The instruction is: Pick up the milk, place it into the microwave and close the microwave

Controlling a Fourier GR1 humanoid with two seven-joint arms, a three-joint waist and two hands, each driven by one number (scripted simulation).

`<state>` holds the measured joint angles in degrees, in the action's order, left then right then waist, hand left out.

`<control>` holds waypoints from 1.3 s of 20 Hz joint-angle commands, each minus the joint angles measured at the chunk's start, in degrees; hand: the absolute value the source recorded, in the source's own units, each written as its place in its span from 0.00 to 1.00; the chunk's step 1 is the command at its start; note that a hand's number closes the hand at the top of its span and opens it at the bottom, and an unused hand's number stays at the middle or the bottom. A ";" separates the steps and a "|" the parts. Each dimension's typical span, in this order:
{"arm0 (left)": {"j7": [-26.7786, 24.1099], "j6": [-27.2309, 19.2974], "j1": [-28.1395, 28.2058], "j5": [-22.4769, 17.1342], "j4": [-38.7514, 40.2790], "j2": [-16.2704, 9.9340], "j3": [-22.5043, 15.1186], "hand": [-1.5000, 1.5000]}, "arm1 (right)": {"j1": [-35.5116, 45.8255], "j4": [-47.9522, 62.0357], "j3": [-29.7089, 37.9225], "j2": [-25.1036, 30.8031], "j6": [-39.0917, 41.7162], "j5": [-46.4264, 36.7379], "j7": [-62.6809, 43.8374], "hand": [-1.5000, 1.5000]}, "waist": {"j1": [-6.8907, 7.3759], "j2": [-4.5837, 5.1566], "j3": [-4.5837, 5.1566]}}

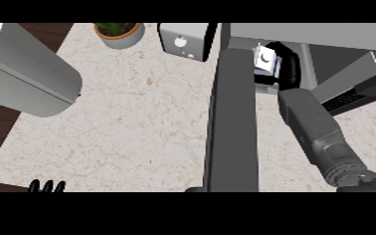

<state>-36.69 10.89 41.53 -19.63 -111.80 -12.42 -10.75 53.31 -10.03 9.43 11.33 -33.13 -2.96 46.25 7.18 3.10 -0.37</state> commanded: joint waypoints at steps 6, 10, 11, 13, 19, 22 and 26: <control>0.41 0.53 -1.03 -0.37 1.88 -0.62 0.93 0.00 | 1.54 -0.78 2.19 -0.18 -9.36 0.18 5.75 1.00 | 0.90 0.51 0.05; 0.65 0.52 -1.32 0.10 1.47 -0.47 0.19 0.00 | 2.86 0.19 2.77 0.77 -15.63 -0.43 3.93 1.00 | 1.76 0.88 0.04; 0.12 0.86 -0.73 0.32 1.76 -0.79 0.39 0.00 | 2.75 0.78 2.69 1.36 -16.46 -0.79 3.39 1.00 | 1.87 0.72 0.07; 1.02 0.40 -2.89 -0.41 2.71 -0.13 0.55 0.00 | 3.64 0.72 2.86 1.02 -16.84 -0.91 3.19 1.00 | 1.53 1.01 0.09; 0.75 0.25 -3.13 0.30 1.79 -0.46 0.75 0.00 | -0.80 9.55 1.92 6.67 -26.11 -3.79 -6.05 1.00 | 1.25 2.71 0.93; 0.58 0.82 -3.39 0.70 1.69 -0.92 0.51 0.00 | -2.06 9.79 -1.72 6.65 -32.10 -7.43 -11.84 0.00 | 3.74 2.60 0.76; 1.22 0.15 -5.05 1.18 2.19 -0.90 0.86 0.00 | -2.64 9.93 -4.99 6.51 -35.44 -10.66 -19.89 0.00 | 4.54 2.60 0.56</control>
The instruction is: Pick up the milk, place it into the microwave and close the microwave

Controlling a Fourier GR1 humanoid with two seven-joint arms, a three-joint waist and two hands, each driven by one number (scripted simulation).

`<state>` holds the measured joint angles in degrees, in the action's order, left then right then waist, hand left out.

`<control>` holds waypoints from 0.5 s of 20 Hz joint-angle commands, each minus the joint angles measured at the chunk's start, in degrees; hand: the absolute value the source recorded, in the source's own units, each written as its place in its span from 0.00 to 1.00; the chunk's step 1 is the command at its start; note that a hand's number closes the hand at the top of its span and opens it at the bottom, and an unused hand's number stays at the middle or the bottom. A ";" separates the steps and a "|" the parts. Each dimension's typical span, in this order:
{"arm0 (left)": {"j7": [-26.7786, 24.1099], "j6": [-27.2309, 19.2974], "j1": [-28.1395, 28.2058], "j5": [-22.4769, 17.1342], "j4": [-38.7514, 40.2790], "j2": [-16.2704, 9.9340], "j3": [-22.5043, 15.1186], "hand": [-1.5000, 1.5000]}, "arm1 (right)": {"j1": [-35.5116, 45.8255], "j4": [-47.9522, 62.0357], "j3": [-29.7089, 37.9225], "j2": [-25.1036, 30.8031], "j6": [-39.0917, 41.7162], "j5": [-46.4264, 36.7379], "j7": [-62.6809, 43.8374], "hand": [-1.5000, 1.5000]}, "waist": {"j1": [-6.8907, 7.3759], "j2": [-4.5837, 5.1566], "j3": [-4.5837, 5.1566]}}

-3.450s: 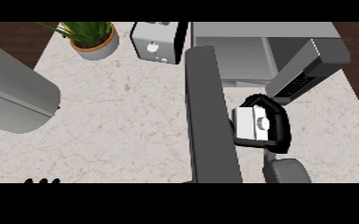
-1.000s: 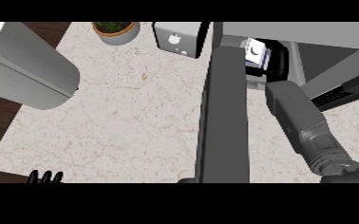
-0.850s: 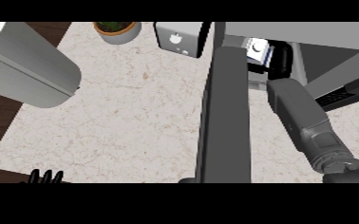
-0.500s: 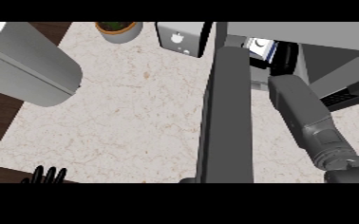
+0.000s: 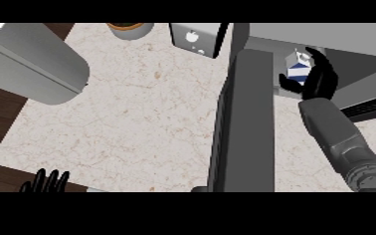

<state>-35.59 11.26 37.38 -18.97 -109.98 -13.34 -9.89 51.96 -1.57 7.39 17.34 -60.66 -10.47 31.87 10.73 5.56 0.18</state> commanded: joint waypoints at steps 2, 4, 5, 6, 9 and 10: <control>0.91 0.16 -1.46 0.22 1.90 0.20 -0.71 0.00 | 4.07 0.89 -5.43 -3.53 3.25 -5.42 0.20 0.00 | 1.42 -0.83 -0.50; 0.66 0.13 -2.21 0.70 2.39 0.22 -0.68 0.00 | 5.24 0.45 -6.18 -5.81 4.76 -6.15 0.94 0.00 | 1.03 -1.10 -0.55; 0.77 -0.02 -1.36 0.67 1.59 -0.08 -0.37 0.00 | 5.00 0.79 -6.55 -5.80 6.08 -6.52 1.25 0.00 | 1.08 -1.18 -0.64; 0.98 -0.11 -1.50 0.04 1.85 0.22 -0.20 0.00 | 5.68 0.65 -6.28 -6.29 6.50 -6.25 0.91 0.00 | 1.08 -1.08 -0.64; 0.72 -0.06 -1.86 0.63 2.49 0.50 -0.75 0.00 | 5.75 0.62 -6.61 -6.73 9.61 -6.56 1.82 0.00 | 0.35 -1.08 -0.65; 0.30 -0.08 -2.55 0.28 2.40 0.19 0.43 0.00 | 6.02 0.73 -6.79 -6.95 10.57 -6.73 1.92 0.00 | 0.44 -1.05 -0.64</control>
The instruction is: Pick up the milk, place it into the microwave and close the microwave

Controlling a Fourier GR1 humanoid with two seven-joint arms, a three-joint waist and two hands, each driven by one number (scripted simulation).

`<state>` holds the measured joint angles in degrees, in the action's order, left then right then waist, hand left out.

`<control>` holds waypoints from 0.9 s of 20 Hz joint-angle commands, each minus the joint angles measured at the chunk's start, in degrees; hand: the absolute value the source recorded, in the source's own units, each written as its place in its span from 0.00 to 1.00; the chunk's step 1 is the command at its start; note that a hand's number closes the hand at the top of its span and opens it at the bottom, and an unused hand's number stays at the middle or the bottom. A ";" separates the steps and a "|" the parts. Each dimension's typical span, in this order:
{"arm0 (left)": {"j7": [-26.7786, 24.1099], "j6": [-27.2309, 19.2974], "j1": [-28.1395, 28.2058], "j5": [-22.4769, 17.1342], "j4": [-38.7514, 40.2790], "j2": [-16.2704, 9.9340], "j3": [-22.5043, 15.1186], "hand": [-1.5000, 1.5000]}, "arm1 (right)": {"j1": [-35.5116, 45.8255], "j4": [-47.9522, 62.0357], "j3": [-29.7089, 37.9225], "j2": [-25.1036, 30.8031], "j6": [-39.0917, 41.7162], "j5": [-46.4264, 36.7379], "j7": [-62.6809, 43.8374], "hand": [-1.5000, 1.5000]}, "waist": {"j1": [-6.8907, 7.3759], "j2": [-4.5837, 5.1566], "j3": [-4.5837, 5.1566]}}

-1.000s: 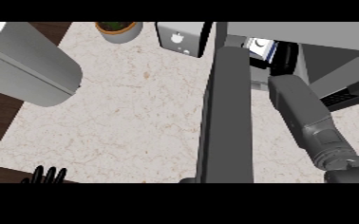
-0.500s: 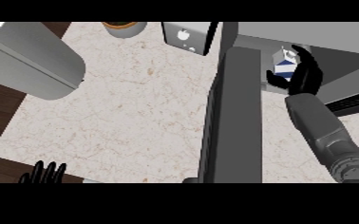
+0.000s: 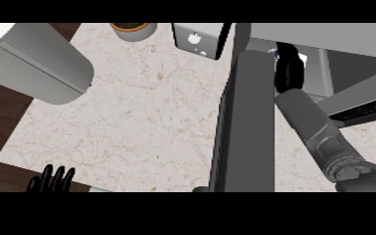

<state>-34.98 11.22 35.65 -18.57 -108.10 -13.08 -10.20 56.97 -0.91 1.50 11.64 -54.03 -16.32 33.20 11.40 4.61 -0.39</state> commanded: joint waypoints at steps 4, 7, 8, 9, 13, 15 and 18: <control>-0.33 -0.22 -0.85 0.17 0.23 -0.26 1.06 0.00 | 2.16 0.09 -1.06 -2.50 8.23 -1.02 0.80 0.00 | -0.85 -0.49 -0.07; -0.22 -0.48 -2.20 0.09 1.65 0.61 0.70 0.00 | 2.76 -1.04 0.04 -4.64 9.69 0.11 1.17 0.00 | -1.40 -0.36 -0.03; -0.52 -0.34 -1.66 0.49 0.57 0.14 0.81 0.00 | 1.10 -2.46 1.61 -4.96 10.37 1.70 2.99 0.00 | -1.94 -0.53 -0.18; -0.71 -0.27 -1.38 -0.28 1.41 -0.05 1.89 0.00 | 1.41 -3.05 2.47 -4.33 13.02 2.59 3.39 0.00 | -2.23 -0.70 -0.13; -0.60 0.09 -0.88 0.54 0.38 0.20 0.19 0.00 | 0.23 -5.65 5.63 -6.35 16.75 5.91 7.02 0.00 | -2.88 -0.92 -0.19; -1.21 -0.12 0.70 0.18 0.30 0.35 0.77 0.00 | -2.55 -6.33 7.13 -5.10 20.13 7.44 10.19 0.00 | -3.87 -1.34 -0.15; -1.18 0.05 1.31 0.46 -0.85 -0.52 1.33 0.00 | -4.86 -6.73 9.03 -6.80 24.58 9.54 13.34 0.00 | -4.77 -1.82 -0.09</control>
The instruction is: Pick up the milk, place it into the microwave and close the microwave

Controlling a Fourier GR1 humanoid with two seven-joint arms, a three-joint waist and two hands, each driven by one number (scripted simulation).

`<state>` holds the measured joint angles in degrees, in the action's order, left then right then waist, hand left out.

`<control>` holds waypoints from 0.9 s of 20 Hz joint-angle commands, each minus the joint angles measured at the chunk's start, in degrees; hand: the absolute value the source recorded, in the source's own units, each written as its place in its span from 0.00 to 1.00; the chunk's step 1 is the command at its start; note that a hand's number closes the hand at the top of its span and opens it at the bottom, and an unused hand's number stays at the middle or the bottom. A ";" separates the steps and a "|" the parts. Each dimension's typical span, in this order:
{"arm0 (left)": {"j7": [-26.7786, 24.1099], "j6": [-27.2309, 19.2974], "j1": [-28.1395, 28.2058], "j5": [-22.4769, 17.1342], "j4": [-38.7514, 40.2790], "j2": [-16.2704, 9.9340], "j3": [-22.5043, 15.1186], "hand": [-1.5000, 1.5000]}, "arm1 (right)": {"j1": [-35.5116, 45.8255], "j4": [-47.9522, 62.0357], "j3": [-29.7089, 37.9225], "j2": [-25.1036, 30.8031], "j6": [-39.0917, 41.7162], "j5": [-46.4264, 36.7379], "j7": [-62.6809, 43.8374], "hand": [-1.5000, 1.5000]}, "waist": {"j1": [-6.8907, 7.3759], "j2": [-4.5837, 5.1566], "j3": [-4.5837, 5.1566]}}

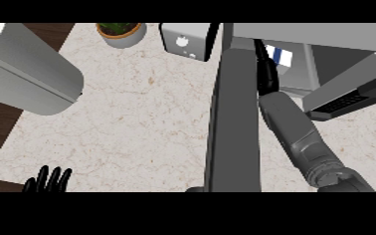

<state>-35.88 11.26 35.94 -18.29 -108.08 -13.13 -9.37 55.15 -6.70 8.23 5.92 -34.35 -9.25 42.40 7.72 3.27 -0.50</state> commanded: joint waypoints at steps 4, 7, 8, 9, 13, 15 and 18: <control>-0.60 -0.58 0.27 0.95 0.59 0.53 -0.01 0.00 | -4.73 -1.29 4.39 -1.11 11.30 4.70 7.76 0.00 | -2.10 -0.79 0.14; -0.91 0.61 4.24 0.09 -2.56 -0.47 -0.07 0.00 | -7.35 -0.78 5.67 0.05 16.68 6.05 10.04 0.00 | -2.39 -1.33 0.14; -0.86 -0.20 2.57 1.51 -1.17 0.93 -1.69 0.00 | -7.63 -0.89 5.69 -1.86 14.98 5.98 11.46 0.00 | -2.84 -1.32 0.18; 0.12 0.26 1.60 -0.53 -0.42 0.35 -0.03 0.00 | -7.26 -0.59 5.69 -0.55 17.37 5.96 11.03 0.00 | -3.20 -1.34 0.22; 0.75 -0.66 2.53 0.27 -1.63 0.45 0.09 0.00 | -12.51 -0.75 6.14 -1.44 18.58 6.26 16.83 0.00 | -4.46 -1.90 0.26; -1.16 0.98 5.29 0.62 -1.52 -0.09 -0.32 0.00 | -13.25 -1.28 6.64 -1.41 19.92 6.78 17.60 0.00 | -4.81 -2.28 0.32; 0.67 -2.49 6.05 4.13 -4.04 2.23 -3.62 0.00 | -15.15 -1.61 6.12 -1.07 23.73 6.41 19.32 0.00 | -5.53 -2.52 0.33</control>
<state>-36.24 10.66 40.80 -16.43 -110.33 -12.17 -10.98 42.34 -8.09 14.35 4.51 -14.93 -2.93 57.72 3.15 1.17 -0.22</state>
